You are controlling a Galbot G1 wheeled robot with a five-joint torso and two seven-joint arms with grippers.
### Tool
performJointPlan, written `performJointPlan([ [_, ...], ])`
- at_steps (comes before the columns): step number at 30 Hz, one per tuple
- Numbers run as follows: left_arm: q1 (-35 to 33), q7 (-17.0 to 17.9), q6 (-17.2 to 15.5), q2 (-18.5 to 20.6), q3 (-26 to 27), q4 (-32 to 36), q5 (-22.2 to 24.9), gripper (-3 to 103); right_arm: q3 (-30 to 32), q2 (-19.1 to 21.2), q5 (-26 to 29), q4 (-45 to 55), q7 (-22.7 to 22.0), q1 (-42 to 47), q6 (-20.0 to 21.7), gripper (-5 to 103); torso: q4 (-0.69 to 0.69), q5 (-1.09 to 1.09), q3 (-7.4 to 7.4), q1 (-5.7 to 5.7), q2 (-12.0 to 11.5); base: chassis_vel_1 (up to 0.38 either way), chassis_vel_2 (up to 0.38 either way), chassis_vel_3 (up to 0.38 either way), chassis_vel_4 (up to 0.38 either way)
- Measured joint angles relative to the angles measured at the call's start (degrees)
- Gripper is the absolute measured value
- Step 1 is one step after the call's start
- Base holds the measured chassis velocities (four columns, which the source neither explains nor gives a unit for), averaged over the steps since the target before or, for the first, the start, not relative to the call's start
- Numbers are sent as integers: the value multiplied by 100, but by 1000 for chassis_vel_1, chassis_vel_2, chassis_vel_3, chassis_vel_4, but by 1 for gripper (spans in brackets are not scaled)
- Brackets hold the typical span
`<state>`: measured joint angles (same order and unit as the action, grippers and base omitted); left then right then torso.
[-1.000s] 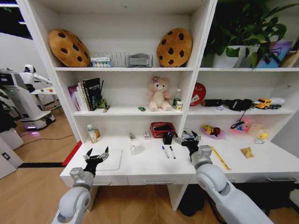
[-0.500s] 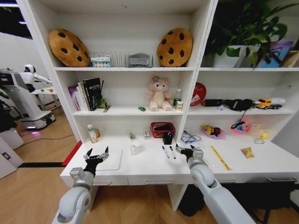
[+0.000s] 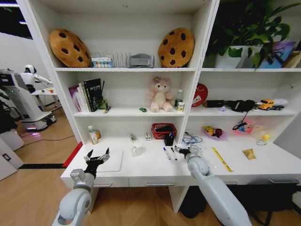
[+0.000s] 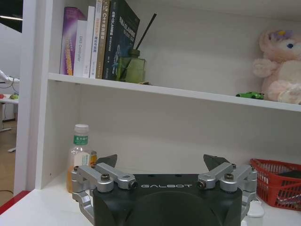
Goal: Organize the objects on the table.
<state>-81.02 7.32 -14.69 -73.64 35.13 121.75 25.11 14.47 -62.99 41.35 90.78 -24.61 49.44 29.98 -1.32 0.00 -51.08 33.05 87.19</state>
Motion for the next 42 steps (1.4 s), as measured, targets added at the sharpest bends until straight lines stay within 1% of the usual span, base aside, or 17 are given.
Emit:
performJointPlan([
  [5,0,0,0,0,-1,0,0,100,-65,-31,36,-283,94,-256,14,100,0,0,0,0,0,0,0,0,0],
  [9,0,0,0,0,0,0,0,100,-138,-35,235,-599,71,-529,125,100,0,0,0,0,0,0,0,0,0],
  [11,0,-1,0,0,0,0,0,100,-151,-76,520,-726,-49,-678,267,100,0,-1,0,0,0,0,0,0,0],
  [15,0,0,0,0,0,0,0,100,-178,-145,763,-854,-127,-834,403,100,0,-1,0,0,0,0,0,0,0],
  [16,0,0,0,0,0,0,0,100,-186,-174,807,-888,-139,-866,426,103,0,-1,0,0,0,0,0,0,0],
  [18,0,0,0,0,0,0,0,100,-193,-221,879,-939,-192,-911,485,103,0,0,0,0,0,0,0,0,0],
  [19,0,0,0,0,0,0,0,100,-205,-268,998,-1005,-271,-967,559,100,0,0,0,0,0,0,0,0,0],
  [20,0,0,0,0,0,0,0,100,-205,-268,998,-1005,-271,-967,559,100,0,0,0,0,0,0,0,0,0],
  [22,0,0,0,0,0,0,0,100,-229,-291,1063,-1122,-364,-1082,657,90,0,-1,0,0,0,0,0,0,0],
  [23,0,0,0,0,0,0,0,100,-229,-291,1063,-1122,-364,-1082,657,90,0,-1,0,0,0,0,0,0,0],
  [25,0,0,0,0,0,0,0,100,-278,-274,1093,-1208,-483,-1202,729,80,0,0,0,0,0,0,0,0,0],
  [27,0,0,0,0,0,0,0,100,-292,-252,1132,-1214,-538,-1233,773,80,0,0,0,0,0,0,0,0,0],
  [29,0,0,0,0,0,0,0,100,-312,-199,1295,-1214,-626,-1267,851,70,0,-1,1,0,0,0,0,0,0],
  [30,0,0,0,0,0,0,0,100,-312,-199,1295,-1214,-626,-1267,851,70,0,-1,1,0,0,0,0,0,0],
  [33,0,0,0,0,0,0,0,100,-337,-237,1399,-1326,-579,-1305,838,58,-1,-1,1,0,0,0,0,0,0],
  [40,0,0,0,0,0,0,0,100,-406,-370,1382,-1624,-468,-1412,786,52,1,-1,1,0,0,0,0,0,0],
  [42,0,0,0,0,0,0,0,100,-429,-383,1369,-1751,-453,-1473,786,63,0,0,1,0,0,0,0,0,0],
])
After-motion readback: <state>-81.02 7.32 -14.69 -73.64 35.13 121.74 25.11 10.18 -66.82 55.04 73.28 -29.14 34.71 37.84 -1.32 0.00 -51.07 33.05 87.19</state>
